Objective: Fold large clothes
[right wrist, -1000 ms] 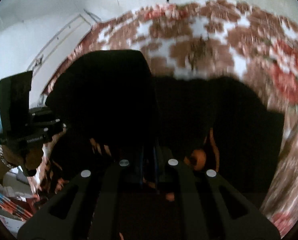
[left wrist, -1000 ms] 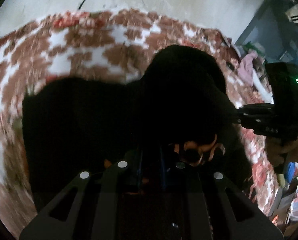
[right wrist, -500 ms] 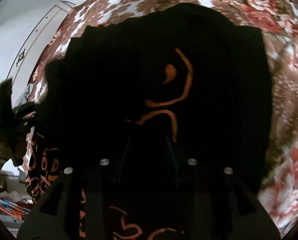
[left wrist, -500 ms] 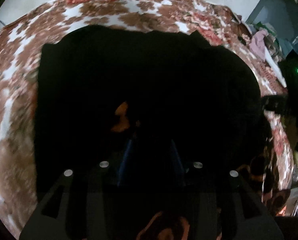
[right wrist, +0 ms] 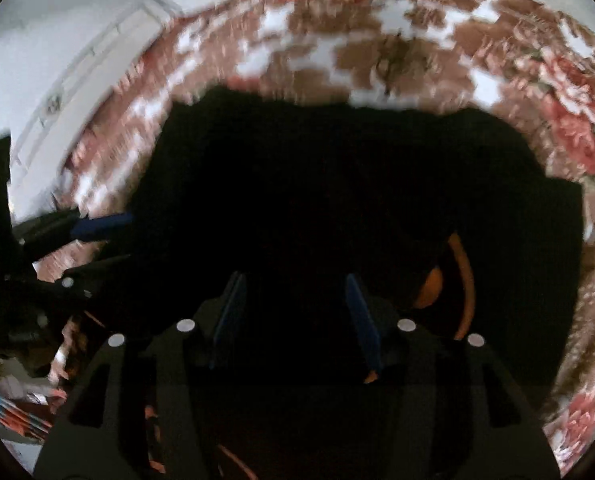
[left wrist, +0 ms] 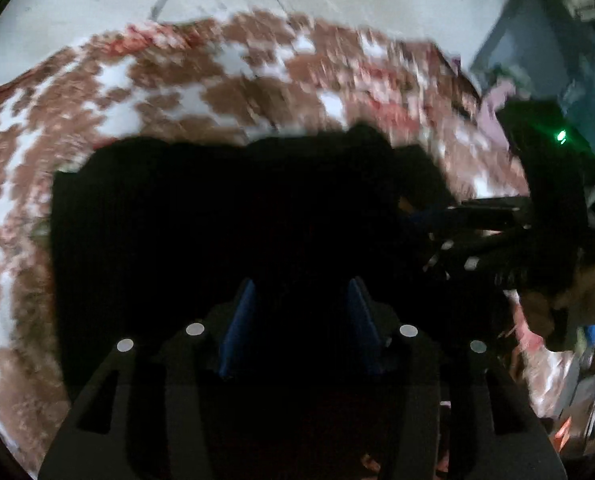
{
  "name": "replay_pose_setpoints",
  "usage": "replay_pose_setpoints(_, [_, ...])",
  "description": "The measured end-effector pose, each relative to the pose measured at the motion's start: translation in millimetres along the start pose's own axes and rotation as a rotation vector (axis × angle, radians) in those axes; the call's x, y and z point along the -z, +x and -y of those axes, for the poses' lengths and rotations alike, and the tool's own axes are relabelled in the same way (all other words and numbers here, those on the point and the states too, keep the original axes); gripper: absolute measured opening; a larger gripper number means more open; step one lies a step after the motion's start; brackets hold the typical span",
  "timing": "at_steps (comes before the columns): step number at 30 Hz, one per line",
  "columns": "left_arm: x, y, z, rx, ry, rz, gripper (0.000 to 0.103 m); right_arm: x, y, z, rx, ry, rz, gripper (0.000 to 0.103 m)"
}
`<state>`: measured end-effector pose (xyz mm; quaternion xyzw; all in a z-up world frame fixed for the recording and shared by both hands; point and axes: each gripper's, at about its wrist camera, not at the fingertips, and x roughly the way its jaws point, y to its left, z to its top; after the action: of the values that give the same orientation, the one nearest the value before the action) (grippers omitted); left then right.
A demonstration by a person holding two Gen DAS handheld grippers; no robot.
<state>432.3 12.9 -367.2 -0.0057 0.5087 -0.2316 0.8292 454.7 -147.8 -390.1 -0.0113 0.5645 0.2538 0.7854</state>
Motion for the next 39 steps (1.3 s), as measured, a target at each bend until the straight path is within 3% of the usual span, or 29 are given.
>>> replay_pose_setpoints(3, [19,39,2,-0.012,0.005,-0.093,0.049,25,29,0,0.076,-0.042,-0.051,0.055])
replay_pose_setpoints(6, [38,48,7,-0.047,0.082,-0.1,0.049,43,35,1,0.144,-0.128,-0.032,0.061])
replay_pose_setpoints(8, [46,47,12,-0.084,0.147,-0.096,0.049,51,32,-3,0.189,-0.177,-0.024,0.064])
replay_pose_setpoints(11, [53,39,7,-0.099,0.168,-0.098,0.05,62,27,-3,0.222,-0.205,-0.023,0.065])
replay_pose_setpoints(15, [49,12,0,-0.103,0.14,-0.093,0.061,70,3,11,0.2,-0.11,-0.016,0.068])
replay_pose_setpoints(19, [24,-17,-8,-0.111,0.125,-0.019,0.063,50,-29,15,0.172,-0.027,0.062,0.069])
replay_pose_setpoints(22, [-11,-26,-14,-0.133,0.129,0.056,0.068,18,-31,11,0.201,-0.032,0.115,0.07])
replay_pose_setpoints(25, [-44,-11,-25,-0.157,0.115,0.097,0.073,-18,-17,7,0.227,-0.05,0.143,0.07])
replay_pose_setpoints(27, [-56,13,-30,-0.172,0.113,0.062,0.073,-33,0,12,0.224,-0.039,0.128,0.07])
replay_pose_setpoints(29, [-54,39,-30,-0.19,0.159,0.016,0.073,-37,17,20,0.235,-0.005,0.094,0.071])
replay_pose_setpoints(32, [-36,72,-34,-0.24,0.231,-0.072,0.073,-29,47,34,0.27,0.035,0.016,0.083])
replay_pose_setpoints(33, [-27,79,-34,-0.258,0.273,-0.074,0.074,-24,51,38,0.267,0.044,0.015,0.088])
replay_pose_setpoints(35, [-16,81,-34,-0.269,0.326,-0.056,0.075,-16,53,43,0.271,0.039,0.029,0.089])
replay_pose_setpoints(39, [-13,66,-36,-0.268,0.339,-0.043,0.079,-5,43,41,0.337,-0.001,0.03,0.094])
